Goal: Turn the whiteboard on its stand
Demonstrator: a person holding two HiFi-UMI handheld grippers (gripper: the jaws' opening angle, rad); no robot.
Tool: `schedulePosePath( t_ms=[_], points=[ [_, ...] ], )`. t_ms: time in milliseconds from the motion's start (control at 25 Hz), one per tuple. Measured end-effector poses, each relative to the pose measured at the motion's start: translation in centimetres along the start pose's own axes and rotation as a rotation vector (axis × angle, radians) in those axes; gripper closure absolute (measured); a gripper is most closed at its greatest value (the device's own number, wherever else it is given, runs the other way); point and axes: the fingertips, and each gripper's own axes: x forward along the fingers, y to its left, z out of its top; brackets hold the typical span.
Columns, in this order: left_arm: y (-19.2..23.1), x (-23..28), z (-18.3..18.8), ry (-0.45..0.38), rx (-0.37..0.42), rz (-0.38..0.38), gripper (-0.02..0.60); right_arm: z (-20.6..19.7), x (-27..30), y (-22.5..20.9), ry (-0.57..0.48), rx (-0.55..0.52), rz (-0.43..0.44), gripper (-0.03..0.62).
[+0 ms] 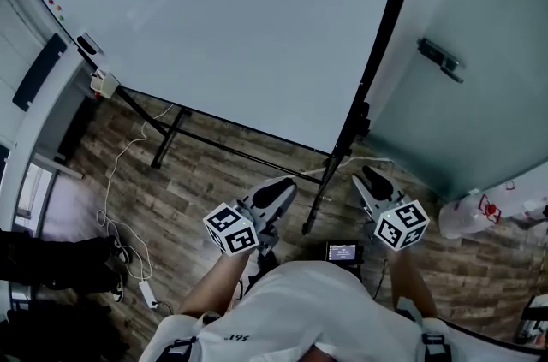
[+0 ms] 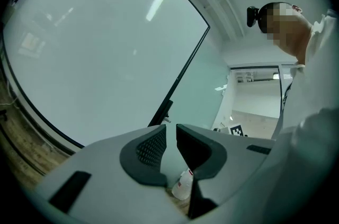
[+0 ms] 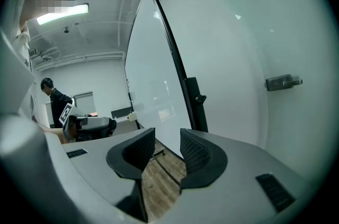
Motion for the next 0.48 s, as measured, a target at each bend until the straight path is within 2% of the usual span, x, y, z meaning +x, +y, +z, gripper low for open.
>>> schedulePosePath(
  t_ms=[280, 480],
  points=[
    [0.3, 2.1, 0.6, -0.034, 0.024, 0.046, 0.532, 1.2, 1.0, -2.2, 0.012, -0.037, 0.040, 0.433],
    [0.7, 2.8, 0.9, -0.025, 0.047, 0.064, 0.532, 2.5, 2.1, -3.2, -0.010, -0.079, 0.037, 0.399]
  ],
)
